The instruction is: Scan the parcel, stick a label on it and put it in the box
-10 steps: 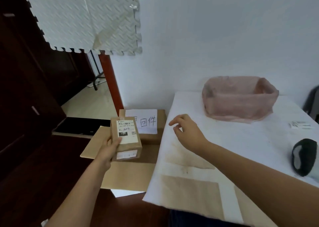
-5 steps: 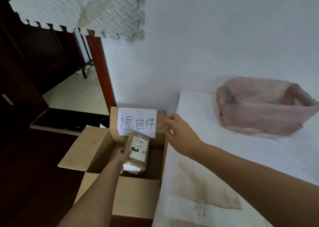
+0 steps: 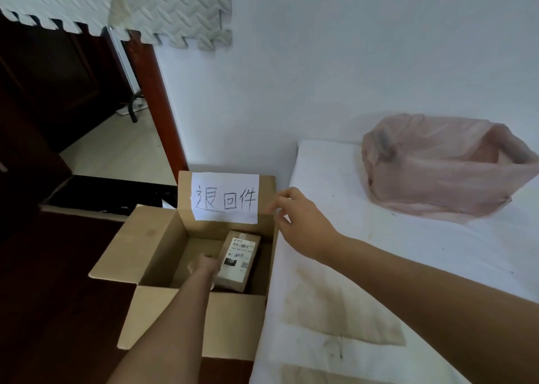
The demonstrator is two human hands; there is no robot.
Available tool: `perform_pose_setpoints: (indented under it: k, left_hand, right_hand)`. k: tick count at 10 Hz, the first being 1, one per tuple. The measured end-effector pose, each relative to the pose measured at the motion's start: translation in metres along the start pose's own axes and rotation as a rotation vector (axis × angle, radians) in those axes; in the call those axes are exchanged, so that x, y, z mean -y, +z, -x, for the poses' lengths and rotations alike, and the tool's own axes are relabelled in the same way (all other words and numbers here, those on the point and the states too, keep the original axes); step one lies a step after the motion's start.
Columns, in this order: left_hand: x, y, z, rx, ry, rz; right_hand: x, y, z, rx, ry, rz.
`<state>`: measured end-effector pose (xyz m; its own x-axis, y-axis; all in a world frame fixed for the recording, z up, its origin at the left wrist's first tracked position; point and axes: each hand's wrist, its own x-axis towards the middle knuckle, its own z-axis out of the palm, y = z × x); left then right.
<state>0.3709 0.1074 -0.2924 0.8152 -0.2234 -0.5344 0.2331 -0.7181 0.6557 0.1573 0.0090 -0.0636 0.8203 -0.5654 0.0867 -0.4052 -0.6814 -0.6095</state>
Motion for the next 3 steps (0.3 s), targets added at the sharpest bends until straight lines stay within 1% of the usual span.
perform_pose_setpoints:
  k: [1,2,3]
  left_hand:
    - [-0.012,-0.010,0.019,0.017,0.026,-0.003]
    - [-0.017,-0.019,0.022,0.015,0.039,-0.054]
    - [-0.027,-0.028,0.032,0.012,0.087,-0.036]
  right_hand:
    - [0.005,-0.003,0.002,-0.004,-0.010,-0.008]
    - [0.007,-0.008,0.008,0.000,-0.007,-0.031]
    - [0.009,-0.014,0.014,-0.030,0.005,-0.049]
